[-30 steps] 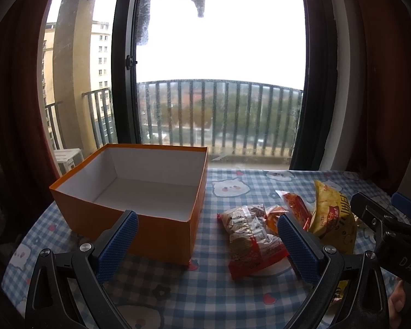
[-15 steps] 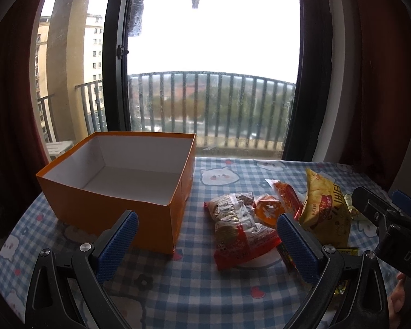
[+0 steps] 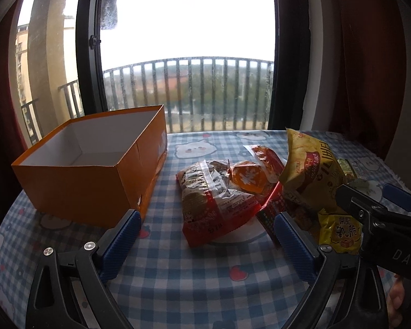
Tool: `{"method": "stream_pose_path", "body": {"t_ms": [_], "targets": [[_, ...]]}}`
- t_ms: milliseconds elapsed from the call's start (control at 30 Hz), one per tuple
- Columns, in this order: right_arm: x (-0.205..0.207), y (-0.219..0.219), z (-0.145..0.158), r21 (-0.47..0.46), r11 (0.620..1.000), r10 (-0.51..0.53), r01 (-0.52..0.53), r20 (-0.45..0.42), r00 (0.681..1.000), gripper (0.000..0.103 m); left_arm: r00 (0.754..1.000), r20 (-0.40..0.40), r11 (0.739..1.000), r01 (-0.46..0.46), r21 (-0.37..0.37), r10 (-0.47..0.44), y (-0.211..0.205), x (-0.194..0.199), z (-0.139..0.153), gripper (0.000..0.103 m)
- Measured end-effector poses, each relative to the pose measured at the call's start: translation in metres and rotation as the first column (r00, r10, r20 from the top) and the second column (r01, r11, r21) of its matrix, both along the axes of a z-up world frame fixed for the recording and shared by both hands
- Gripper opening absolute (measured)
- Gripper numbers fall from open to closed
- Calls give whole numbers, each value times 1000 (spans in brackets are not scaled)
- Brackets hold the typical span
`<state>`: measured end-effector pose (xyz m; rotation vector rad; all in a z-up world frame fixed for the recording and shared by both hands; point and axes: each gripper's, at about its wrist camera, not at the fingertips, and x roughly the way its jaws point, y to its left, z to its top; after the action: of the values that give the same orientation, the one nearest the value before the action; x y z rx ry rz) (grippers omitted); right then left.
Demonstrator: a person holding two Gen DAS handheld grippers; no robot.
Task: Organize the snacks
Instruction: 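Grasp a small yellow wrapped candy with the left tool while the right tool grasps a yellow chip bag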
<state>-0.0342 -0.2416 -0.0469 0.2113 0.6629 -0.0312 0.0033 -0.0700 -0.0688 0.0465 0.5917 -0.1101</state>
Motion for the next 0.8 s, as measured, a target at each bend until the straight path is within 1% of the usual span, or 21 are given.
{"method": "stream_pose_path", "body": {"t_ms": [67, 233, 333, 567, 667, 800], "targets": [[-1, -4, -10, 15, 1000, -7, 7, -22, 1000, 103, 1000, -6, 1000, 5, 14, -5, -4, -1, -6, 97], [-2, -7, -30, 24, 1000, -3, 5, -81, 997, 103, 997, -60, 999, 41, 29, -39, -19, -2, -23, 96], [-3, -9, -40, 18, 1000, -2, 3, -103, 995, 103, 994, -90, 998, 59, 28, -57, -25, -3, -31, 96], [4, -14, -63, 46, 999, -3, 10, -165, 986, 102, 985, -150, 996, 85, 26, -80, -40, 1, -48, 95], [7, -14, -67, 50, 999, 9, 0, -181, 984, 99, 983, -165, 995, 91, 27, -85, -44, 3, -52, 95], [12, -12, -74, 66, 998, 36, -23, -202, 979, 91, 975, -197, 994, 107, 25, -100, -48, 2, -56, 95]]}}
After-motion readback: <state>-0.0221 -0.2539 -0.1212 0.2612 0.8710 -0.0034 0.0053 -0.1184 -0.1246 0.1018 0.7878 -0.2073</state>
